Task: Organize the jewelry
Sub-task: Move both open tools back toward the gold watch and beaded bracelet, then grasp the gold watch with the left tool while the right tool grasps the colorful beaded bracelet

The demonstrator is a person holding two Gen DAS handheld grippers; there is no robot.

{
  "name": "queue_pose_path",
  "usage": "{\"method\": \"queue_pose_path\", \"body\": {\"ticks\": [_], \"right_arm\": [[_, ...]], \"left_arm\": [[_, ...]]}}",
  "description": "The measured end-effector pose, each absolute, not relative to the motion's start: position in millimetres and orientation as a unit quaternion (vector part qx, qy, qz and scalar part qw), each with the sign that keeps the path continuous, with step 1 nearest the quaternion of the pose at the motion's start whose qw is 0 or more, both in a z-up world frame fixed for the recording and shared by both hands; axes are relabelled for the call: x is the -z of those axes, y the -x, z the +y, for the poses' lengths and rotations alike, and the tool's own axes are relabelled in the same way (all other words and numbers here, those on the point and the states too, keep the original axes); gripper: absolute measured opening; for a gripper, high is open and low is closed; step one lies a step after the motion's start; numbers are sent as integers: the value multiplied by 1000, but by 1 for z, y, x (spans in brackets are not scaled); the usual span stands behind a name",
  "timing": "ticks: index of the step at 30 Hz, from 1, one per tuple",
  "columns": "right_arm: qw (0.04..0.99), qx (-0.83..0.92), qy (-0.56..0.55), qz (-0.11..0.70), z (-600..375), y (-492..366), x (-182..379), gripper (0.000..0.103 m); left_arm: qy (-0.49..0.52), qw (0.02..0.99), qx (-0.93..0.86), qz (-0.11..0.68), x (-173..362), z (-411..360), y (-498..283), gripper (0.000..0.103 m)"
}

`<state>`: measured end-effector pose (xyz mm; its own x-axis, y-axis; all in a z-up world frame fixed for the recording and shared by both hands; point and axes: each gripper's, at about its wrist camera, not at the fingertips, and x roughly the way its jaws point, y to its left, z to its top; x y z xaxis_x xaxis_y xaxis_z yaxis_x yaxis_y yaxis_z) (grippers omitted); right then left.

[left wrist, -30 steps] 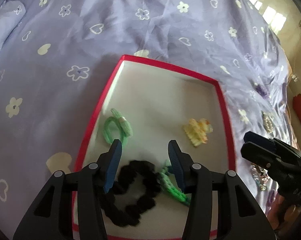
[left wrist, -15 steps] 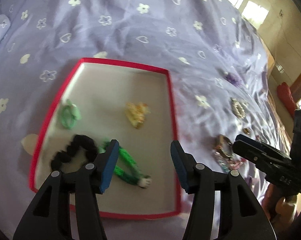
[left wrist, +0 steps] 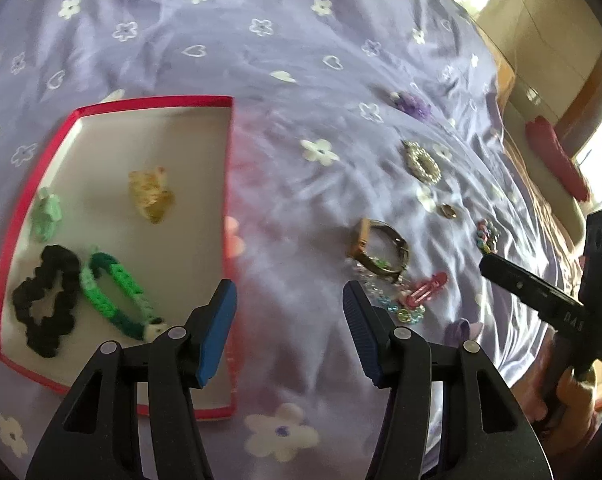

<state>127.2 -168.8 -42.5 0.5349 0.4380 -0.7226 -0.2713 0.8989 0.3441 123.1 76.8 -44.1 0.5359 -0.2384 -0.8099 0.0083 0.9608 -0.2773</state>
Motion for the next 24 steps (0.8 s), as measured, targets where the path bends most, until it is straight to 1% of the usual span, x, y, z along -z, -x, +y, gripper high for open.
{"method": "queue_pose_path", "body": {"ticks": [11, 15, 17, 19, 21, 24], "right_arm": [[890, -119, -123, 424, -251, -131, 46, 53], [892, -91, -134, 422, -278, -144, 49, 51], [893, -83, -135, 422, -284, -152, 51, 48], [893, -77, -138, 422, -289, -162, 53, 39], [893, -69, -134, 424, -292, -170, 57, 35], [886, -56, -126, 443, -296, -189, 70, 31]], "left_arm": [[82, 863, 98, 489, 51, 35, -152, 54], [70, 860, 105, 495, 56, 24, -168, 54], [65, 858, 106, 498, 60, 19, -177, 54], [62, 856, 110, 502, 62, 15, -185, 54], [57, 855, 114, 502, 64, 12, -190, 54], [51, 851, 118, 509, 71, 7, -198, 49]]}}
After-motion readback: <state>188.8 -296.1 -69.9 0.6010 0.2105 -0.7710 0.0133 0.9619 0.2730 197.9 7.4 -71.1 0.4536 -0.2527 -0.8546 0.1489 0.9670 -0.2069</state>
